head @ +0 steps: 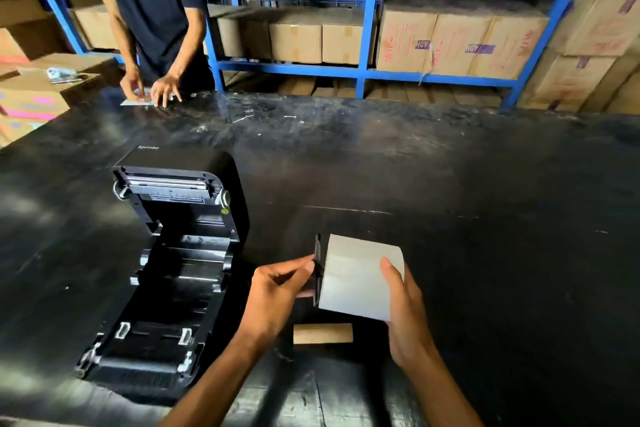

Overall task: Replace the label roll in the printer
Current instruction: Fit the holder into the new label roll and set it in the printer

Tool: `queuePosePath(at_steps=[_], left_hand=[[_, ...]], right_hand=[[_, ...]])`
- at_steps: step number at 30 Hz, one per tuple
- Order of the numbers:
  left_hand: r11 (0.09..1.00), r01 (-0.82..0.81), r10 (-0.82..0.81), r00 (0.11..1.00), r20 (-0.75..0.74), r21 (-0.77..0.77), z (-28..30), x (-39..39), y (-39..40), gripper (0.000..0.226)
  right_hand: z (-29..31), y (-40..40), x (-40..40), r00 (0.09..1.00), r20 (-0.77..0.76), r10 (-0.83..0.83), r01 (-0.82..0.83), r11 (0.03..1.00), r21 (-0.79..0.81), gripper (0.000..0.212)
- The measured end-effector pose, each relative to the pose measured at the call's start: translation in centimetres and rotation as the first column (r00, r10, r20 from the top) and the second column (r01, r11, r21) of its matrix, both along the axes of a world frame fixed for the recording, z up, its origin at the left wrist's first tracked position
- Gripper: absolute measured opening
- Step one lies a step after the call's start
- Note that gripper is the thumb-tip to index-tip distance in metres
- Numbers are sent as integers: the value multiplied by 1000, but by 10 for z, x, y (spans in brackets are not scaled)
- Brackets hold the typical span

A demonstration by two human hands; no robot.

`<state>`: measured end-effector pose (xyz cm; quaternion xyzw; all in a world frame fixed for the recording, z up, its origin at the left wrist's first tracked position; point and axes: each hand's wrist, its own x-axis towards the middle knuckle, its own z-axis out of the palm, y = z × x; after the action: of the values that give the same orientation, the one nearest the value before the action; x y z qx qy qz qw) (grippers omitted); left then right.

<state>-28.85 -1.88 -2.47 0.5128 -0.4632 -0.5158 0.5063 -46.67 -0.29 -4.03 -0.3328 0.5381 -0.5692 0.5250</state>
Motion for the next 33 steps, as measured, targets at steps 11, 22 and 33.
queuePosePath(at_steps=[11,22,33], left_hand=[[988,-150,152,987,-56,32,5,21,25,24],[973,-206,221,959,-175,104,22,88,41,30],[970,-197,214,969,-121,141,36,190,32,29]], right_hand=[[-1,7,23,995,-34,95,-96,995,-28,43],[11,1,111,989,-19,149,-150,984,-97,49],[18,-10,232,987,-53,153,-159,980,-120,54]])
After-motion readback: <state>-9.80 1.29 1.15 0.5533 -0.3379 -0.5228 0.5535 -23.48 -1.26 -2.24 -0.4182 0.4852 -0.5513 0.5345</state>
